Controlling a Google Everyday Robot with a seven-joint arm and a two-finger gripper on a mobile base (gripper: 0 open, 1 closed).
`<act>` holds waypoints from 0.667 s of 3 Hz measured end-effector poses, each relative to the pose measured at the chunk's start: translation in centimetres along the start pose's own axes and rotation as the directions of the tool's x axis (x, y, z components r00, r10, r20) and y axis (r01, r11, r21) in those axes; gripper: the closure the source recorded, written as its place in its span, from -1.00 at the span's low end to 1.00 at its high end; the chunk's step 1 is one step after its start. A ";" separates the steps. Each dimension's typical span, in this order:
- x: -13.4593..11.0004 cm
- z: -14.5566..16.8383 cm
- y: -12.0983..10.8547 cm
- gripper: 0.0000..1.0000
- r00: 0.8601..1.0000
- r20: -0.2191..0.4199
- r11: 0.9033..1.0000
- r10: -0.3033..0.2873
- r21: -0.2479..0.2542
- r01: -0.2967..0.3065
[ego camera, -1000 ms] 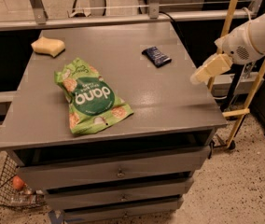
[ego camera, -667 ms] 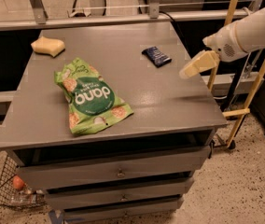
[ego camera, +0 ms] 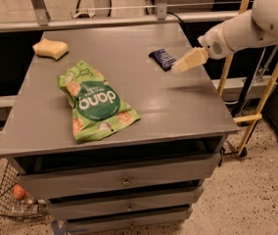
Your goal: Move rxbar blueberry near green rice chip bag
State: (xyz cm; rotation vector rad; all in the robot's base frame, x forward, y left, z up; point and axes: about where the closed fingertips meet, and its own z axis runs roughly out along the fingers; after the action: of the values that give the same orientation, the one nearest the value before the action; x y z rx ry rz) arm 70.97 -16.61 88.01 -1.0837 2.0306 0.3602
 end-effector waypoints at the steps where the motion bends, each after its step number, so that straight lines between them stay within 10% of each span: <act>1: -0.7 2.7 -0.2 -1.00 1.000 0.007 1.000 0.025 0.009 -0.025; 2: -1.2 4.9 -0.1 -1.00 0.999 0.013 0.999 0.044 -0.003 -0.044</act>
Offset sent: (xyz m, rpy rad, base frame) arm 0.0444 0.0495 -0.0320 0.0604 0.0305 -0.0349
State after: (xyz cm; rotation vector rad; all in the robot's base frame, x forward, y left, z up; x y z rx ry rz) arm 73.89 -13.23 85.76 -1.0365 2.0453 0.3915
